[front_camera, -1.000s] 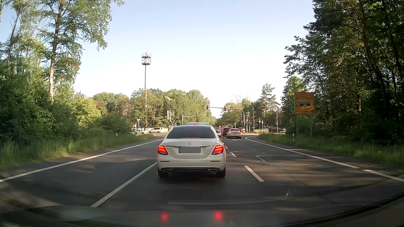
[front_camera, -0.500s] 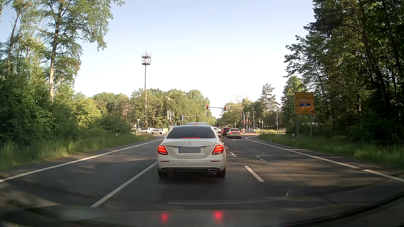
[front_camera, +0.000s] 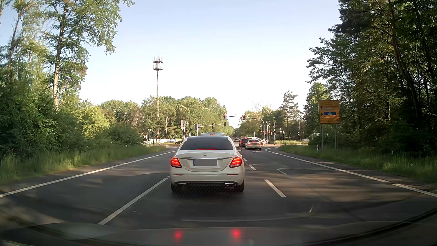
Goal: Follow the waypoints while adhering to traffic rules and regulations
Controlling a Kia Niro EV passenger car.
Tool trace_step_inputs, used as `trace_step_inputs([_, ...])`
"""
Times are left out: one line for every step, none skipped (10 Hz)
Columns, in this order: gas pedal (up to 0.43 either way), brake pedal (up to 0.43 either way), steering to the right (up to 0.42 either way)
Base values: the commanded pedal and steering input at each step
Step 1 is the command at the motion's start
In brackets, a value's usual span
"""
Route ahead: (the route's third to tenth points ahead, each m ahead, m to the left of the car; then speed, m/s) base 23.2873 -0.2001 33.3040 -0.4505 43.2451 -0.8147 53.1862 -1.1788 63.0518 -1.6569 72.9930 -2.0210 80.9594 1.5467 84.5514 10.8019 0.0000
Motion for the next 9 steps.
trace_step_inputs([0.0,0.006,-0.004])
trace_step_inputs([0.0,0.0,-0.004])
trace_step_inputs([0.0,0.0,-0.004])
trace_step_inputs([0.0,0.0,-0.004])
trace_step_inputs([0.0,0.0,-0.004])
trace_step_inputs([0.0,0.0,-0.005])
trace_step_inputs([0.0,0.0,-0.004])
trace_step_inputs([0.0,0.0,-0.004])
trace_step_inputs([0.0,0.0,-0.004])
